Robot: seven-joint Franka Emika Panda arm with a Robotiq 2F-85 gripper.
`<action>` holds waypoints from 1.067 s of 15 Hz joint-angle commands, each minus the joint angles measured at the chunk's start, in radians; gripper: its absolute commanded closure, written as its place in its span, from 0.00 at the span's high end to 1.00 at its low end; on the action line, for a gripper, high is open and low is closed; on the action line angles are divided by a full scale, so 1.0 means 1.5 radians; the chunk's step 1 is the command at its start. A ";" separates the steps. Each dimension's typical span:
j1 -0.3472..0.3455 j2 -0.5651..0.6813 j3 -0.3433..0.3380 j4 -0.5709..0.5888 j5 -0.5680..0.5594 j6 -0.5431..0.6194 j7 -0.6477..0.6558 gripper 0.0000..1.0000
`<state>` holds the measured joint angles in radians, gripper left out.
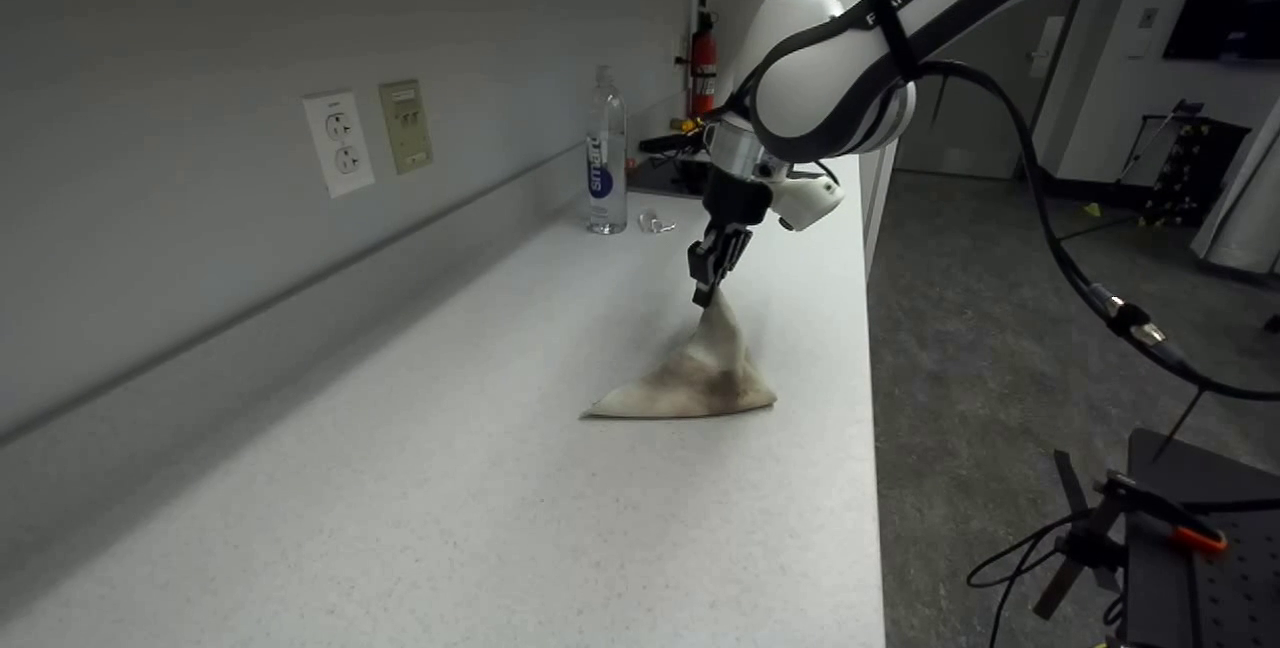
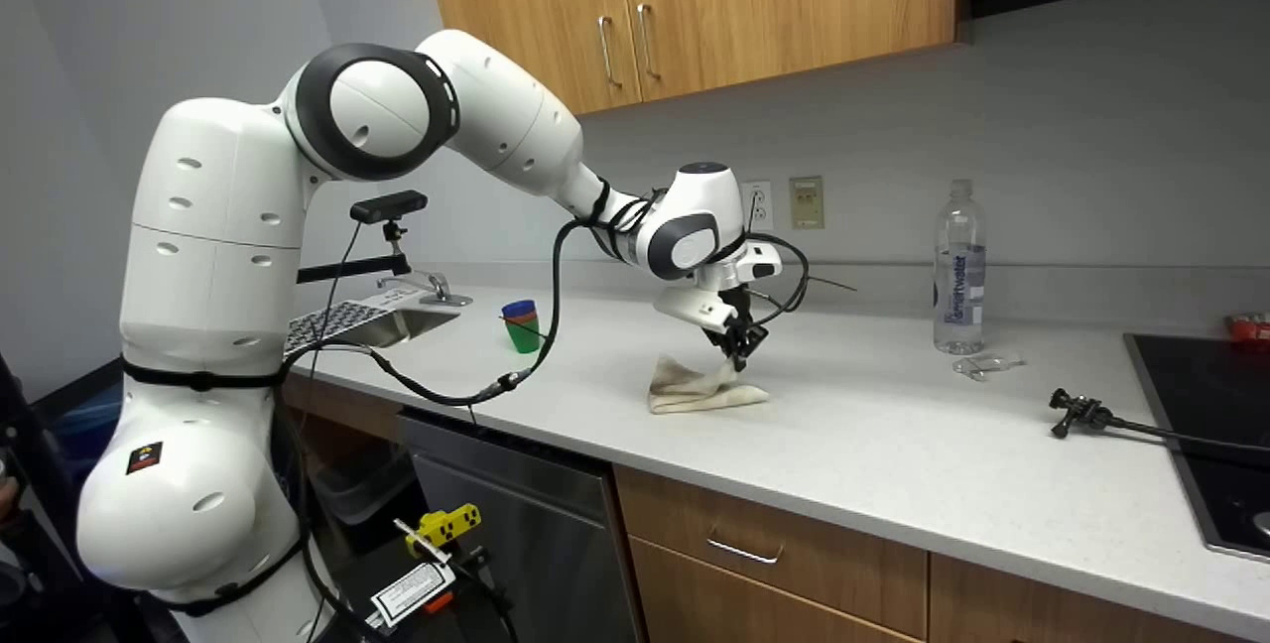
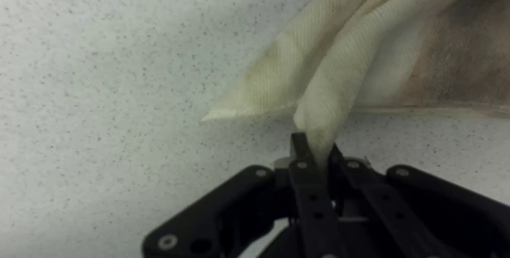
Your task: Unfold the towel
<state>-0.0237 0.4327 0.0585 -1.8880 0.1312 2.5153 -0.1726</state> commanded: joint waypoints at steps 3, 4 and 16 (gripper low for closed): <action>0.025 -0.052 -0.025 -0.010 -0.073 -0.008 0.069 0.01; 0.036 -0.067 -0.032 -0.012 -0.092 -0.023 0.095 0.01; 0.117 -0.193 0.085 -0.078 -0.087 -0.227 0.036 0.01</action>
<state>0.1254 0.1933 0.1634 -1.9601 -0.0098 2.2298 -0.0729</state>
